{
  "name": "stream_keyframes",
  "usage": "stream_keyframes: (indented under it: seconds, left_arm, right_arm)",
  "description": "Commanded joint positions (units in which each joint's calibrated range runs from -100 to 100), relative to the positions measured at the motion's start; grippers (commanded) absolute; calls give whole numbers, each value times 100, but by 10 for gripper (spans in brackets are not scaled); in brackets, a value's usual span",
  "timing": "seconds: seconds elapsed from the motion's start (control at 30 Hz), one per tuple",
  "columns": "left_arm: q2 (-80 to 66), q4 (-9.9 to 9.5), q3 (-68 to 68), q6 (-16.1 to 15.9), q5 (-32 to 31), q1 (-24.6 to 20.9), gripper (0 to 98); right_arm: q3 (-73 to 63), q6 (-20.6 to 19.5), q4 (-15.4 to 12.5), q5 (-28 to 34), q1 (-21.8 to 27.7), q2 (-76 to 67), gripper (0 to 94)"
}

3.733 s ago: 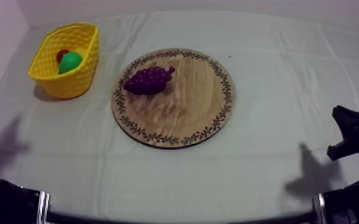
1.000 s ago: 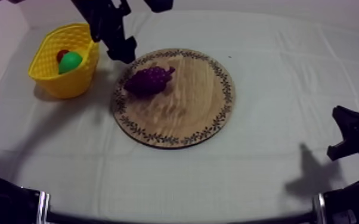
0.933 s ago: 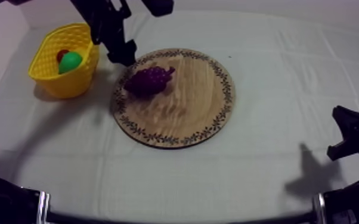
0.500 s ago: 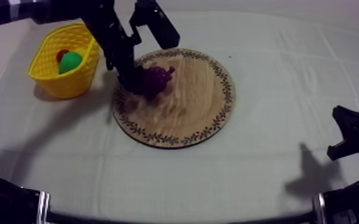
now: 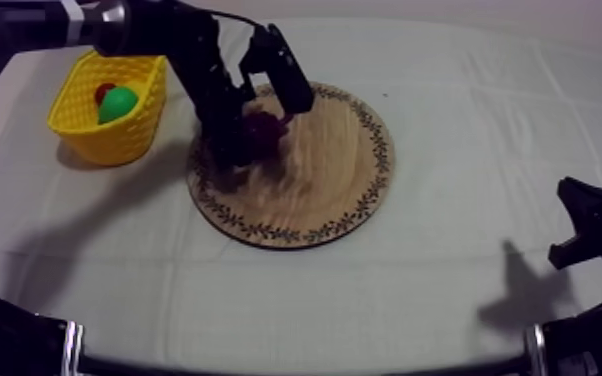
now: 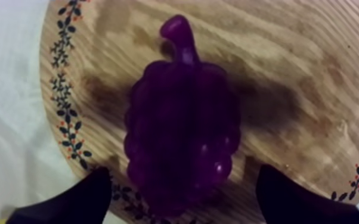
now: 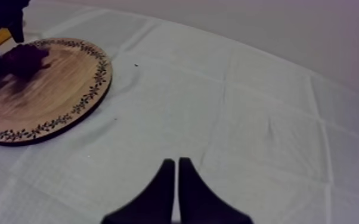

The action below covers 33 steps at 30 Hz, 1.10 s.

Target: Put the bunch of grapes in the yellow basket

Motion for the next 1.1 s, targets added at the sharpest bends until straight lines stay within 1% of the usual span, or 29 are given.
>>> stream_keyframes:
  seconds: [0.0, 0.13, 0.3, 0.43, 0.7, 0.8, 0.93, 1.07]
  left_arm:
    - [86, 41, -71, -68, 1, 2, 876]
    - [281, 128, -282, -111, 0, 3, 846]
    - [496, 161, -462, -122, -1, 3, 797]
    - [657, 203, -653, -105, 6, -3, 692]
    - [804, 289, -886, -187, 15, -64, 396]
    - [701, 310, -869, -206, 15, -88, 312]
    - [369, 328, -738, -200, 55, -123, 254]
    - [-189, 312, -453, -84, 293, -173, 247]
  right_arm:
    - [-3, 0, 1, 0, 2, -1, 4]
    - [-3, 0, 1, 0, 2, -1, 4]
    - [-3, 0, 1, 0, 2, -1, 4]
    - [-3, 0, 1, 0, 2, -1, 4]
    - [-3, 0, 1, 0, 2, -1, 4]
    - [-3, 0, 1, 0, 2, -1, 4]
    - [-3, 0, 1, 0, 2, -1, 4]
    - [-3, 0, 1, 0, 2, -1, 4]
